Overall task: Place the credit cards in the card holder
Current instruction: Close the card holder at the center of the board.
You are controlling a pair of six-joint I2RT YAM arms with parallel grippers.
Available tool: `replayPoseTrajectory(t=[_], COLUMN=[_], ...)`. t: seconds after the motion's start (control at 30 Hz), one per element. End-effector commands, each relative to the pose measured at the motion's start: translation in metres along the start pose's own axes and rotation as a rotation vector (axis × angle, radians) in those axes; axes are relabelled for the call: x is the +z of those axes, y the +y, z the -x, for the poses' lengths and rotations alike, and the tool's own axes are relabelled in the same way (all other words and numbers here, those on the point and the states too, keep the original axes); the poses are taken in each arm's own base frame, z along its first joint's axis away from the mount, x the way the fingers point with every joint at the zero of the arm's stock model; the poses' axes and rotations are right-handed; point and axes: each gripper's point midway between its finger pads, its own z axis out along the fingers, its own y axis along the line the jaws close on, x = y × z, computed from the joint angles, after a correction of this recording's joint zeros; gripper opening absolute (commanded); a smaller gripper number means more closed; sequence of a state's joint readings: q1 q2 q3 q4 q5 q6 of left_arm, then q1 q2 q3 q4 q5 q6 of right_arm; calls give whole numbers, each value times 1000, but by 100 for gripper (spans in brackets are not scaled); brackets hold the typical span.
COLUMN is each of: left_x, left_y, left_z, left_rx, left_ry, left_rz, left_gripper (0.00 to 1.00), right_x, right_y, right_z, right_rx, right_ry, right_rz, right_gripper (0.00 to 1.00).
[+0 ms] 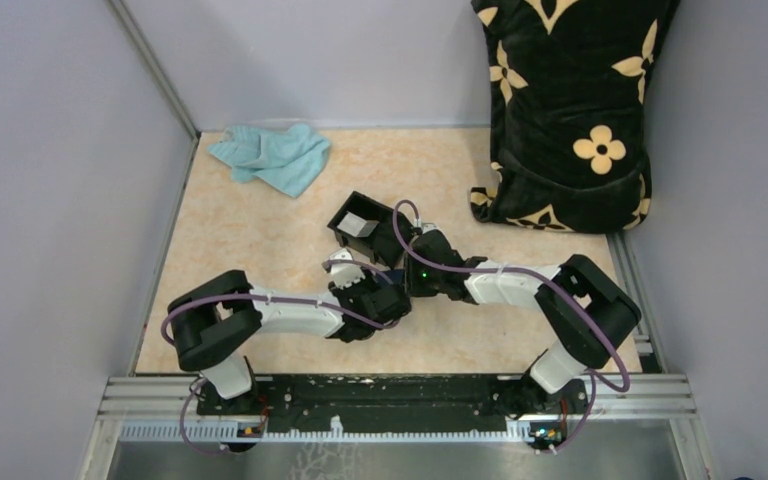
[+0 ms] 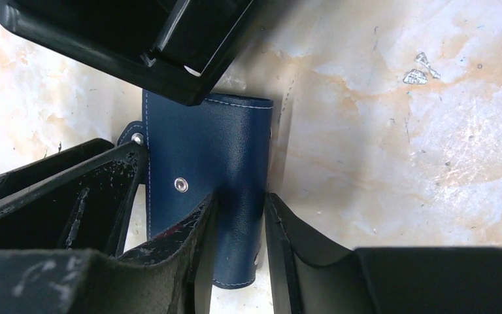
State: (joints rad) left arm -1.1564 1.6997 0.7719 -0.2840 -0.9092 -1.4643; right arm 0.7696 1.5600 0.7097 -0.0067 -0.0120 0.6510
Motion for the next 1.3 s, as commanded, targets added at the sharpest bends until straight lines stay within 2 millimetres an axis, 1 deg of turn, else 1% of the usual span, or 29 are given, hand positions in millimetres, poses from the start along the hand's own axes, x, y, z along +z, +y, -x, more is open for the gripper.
replayPoseTrajectory(t=[0.0, 0.17, 0.43, 0.6, 0.77, 0.9, 1.03, 1.1, 1.2, 1.27], left_x=[-10, -21, -35, -44, -49, -48, -52, -56, -60, -60], left_y=[132, 126, 116, 112, 114, 122, 127, 125, 127, 131], left_z=[-82, -91, -100, -101, -104, -111, -117, -118, -122, -125], left_rx=[304, 309, 340, 345, 366, 396, 398, 393, 399, 410], left_ry=[382, 427, 469, 480, 487, 506, 525, 528, 543, 554], left_rz=[308, 249, 204, 175, 170, 197, 200, 187, 172, 179], left_gripper=[56, 52, 53, 53, 53, 53, 53, 52, 52, 51], right_x=[9, 10, 11, 12, 13, 12, 12, 17, 19, 19], right_y=[-30, -31, -31, -31, -30, -30, -30, -36, -37, -39], right_z=[-22, -23, -23, -23, -22, -21, -20, -28, -31, -33], right_rx=[-27, -27, -27, -32, -36, -39, -43, -45, -44, -46], right_ry=[61, 67, 75, 78, 76, 78, 77, 105, 113, 115], right_rz=[-125, -130, -136, -134, -132, -132, -133, -150, -151, -151], right_gripper=[32, 32, 33, 33, 33, 33, 33, 33, 33, 34])
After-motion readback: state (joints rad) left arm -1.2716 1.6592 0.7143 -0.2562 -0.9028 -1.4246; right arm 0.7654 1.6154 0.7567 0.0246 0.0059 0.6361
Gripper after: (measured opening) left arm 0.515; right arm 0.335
